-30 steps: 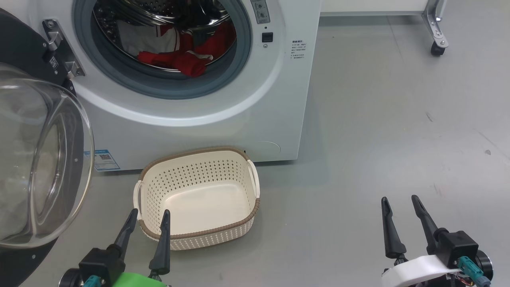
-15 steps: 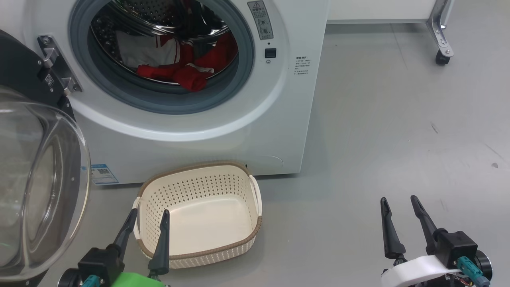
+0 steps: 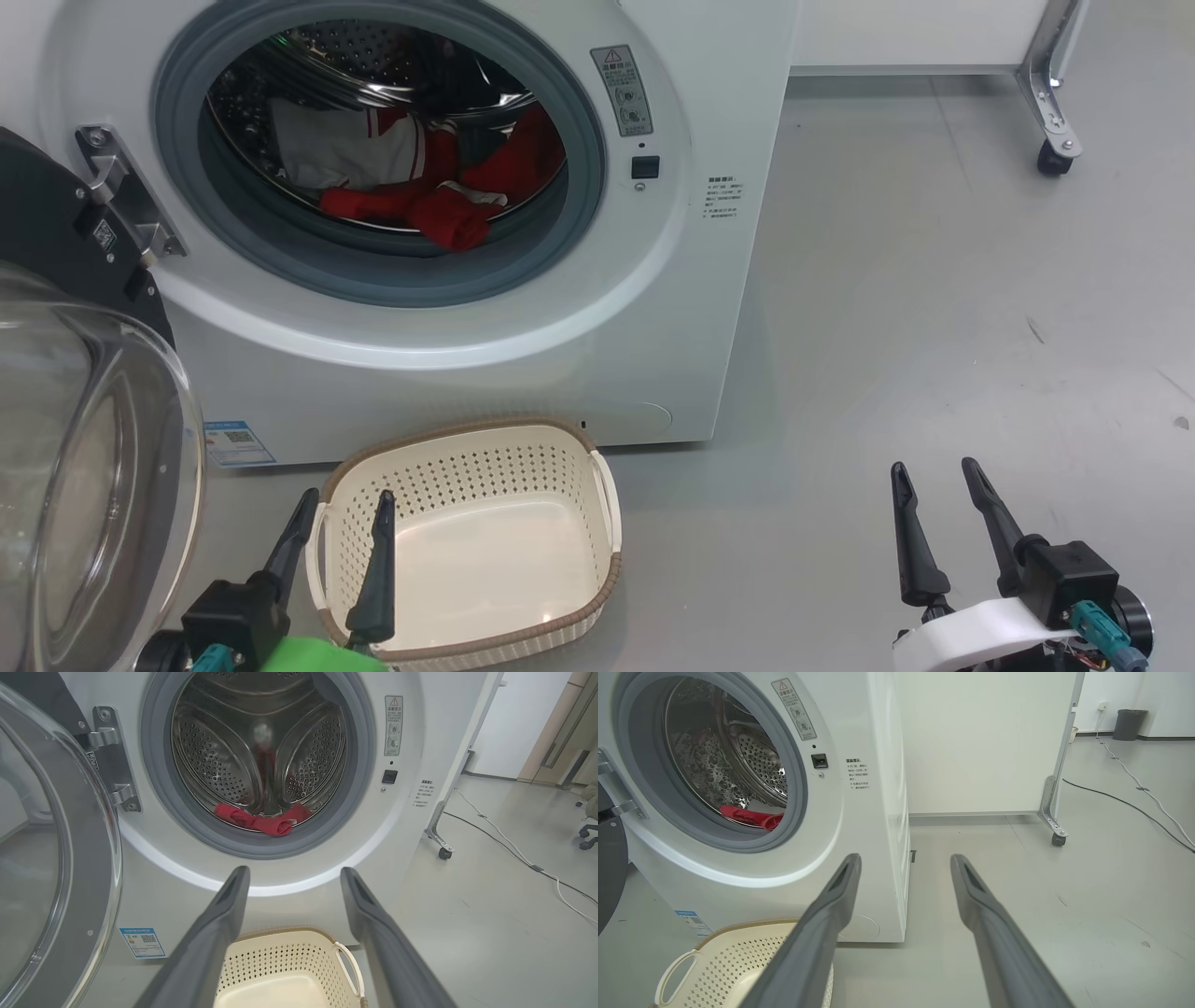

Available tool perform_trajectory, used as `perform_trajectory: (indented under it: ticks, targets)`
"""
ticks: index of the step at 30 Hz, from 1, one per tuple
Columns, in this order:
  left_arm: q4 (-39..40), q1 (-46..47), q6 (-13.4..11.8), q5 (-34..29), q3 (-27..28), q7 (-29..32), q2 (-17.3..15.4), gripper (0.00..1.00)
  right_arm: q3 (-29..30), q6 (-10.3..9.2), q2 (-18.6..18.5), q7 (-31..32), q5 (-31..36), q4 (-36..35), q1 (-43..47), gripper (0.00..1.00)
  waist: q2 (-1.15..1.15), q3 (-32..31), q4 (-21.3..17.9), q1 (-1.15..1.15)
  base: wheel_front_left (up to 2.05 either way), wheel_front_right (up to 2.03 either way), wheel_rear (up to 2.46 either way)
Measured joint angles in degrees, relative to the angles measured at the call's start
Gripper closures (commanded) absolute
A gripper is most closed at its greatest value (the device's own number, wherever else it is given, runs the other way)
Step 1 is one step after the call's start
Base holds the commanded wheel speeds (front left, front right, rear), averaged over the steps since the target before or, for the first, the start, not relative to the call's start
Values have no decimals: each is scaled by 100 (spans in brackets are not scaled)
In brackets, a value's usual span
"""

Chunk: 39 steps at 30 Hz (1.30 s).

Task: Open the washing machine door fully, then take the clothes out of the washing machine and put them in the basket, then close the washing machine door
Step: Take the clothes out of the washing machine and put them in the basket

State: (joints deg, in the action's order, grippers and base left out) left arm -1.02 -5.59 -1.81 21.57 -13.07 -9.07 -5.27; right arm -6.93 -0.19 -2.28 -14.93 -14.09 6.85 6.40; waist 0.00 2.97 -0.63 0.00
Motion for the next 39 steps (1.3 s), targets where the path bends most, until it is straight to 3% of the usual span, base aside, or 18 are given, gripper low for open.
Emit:
perform_trajectory:
  ticks: [39]
  targets:
    - [-247, 80, -32, -57, -281, 215, 32, 0, -11, -37, 1, 0, 91, -103, -8, 0, 0, 325, 161, 0, 9, -9, 0]
